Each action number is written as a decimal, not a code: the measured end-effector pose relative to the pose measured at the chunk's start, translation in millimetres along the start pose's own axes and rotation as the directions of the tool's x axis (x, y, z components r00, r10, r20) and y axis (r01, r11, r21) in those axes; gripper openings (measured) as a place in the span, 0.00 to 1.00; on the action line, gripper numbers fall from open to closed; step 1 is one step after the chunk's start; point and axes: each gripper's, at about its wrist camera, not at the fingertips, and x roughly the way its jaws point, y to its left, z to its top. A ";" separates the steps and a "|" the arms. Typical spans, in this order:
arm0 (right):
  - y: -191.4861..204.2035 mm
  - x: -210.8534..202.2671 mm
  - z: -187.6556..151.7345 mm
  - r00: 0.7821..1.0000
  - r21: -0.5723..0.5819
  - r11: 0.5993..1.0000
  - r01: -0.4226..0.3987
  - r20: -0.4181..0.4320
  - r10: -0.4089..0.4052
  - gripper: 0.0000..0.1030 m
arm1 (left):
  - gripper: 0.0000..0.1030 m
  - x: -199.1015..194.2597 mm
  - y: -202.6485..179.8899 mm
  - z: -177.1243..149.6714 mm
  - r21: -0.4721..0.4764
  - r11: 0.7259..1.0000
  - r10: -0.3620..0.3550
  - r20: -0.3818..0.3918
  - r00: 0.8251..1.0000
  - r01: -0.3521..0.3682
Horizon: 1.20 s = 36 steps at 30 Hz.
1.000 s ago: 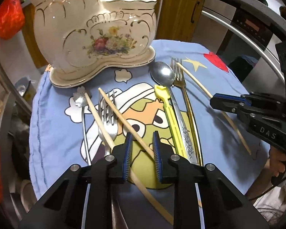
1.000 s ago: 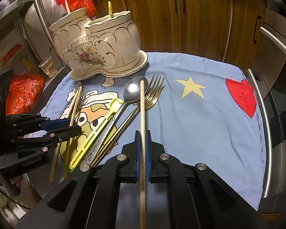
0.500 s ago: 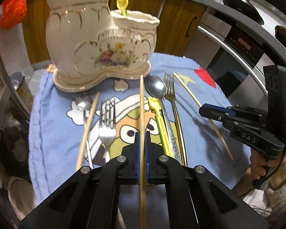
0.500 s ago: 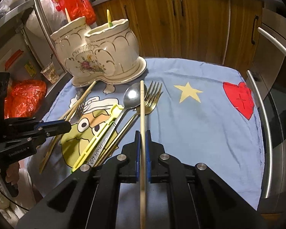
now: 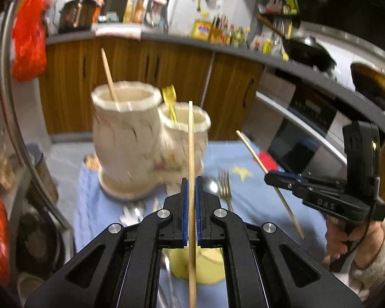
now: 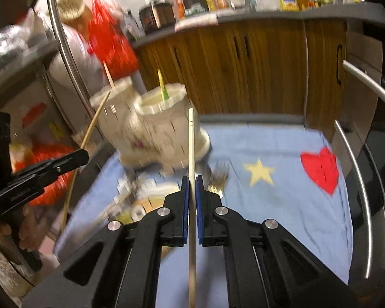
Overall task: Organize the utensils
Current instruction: 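Lift both chopsticks and carry them over the ceramic holder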
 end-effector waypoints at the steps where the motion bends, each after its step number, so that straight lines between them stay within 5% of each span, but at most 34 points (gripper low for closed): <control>1: 1.9 -1.1 4.3 1.000 -0.002 1.000 -0.002 0.018 0.002 0.05 | 0.05 -3.0 2.1 5.9 -0.001 1.000 0.005 0.023 1.000 -0.005; 9: 14.2 3.9 60.7 0.971 -0.025 0.999 -0.034 0.236 0.038 0.05 | 0.05 -14.9 8.7 61.2 0.030 0.998 0.040 0.219 0.975 -0.048; 14: 8.5 19.0 93.3 0.936 -0.015 0.999 -0.038 0.350 0.041 0.05 | 0.05 -6.7 24.2 93.6 -0.005 0.999 0.037 0.262 0.964 -0.037; 22: 8.7 44.5 124.0 0.872 0.004 0.997 -0.073 0.485 0.062 0.05 | 0.05 11.0 46.5 120.7 -0.050 0.996 0.092 0.373 0.923 -0.079; 28: 12.5 70.0 123.4 0.874 0.031 0.996 -0.086 0.482 0.061 0.05 | 0.05 30.7 59.9 118.0 -0.091 0.986 0.168 0.403 0.900 -0.143; 36: 19.0 93.5 116.5 0.890 0.019 0.998 -0.053 0.454 0.039 0.05 | 0.05 43.2 70.1 107.6 -0.083 0.985 0.169 0.382 0.908 -0.149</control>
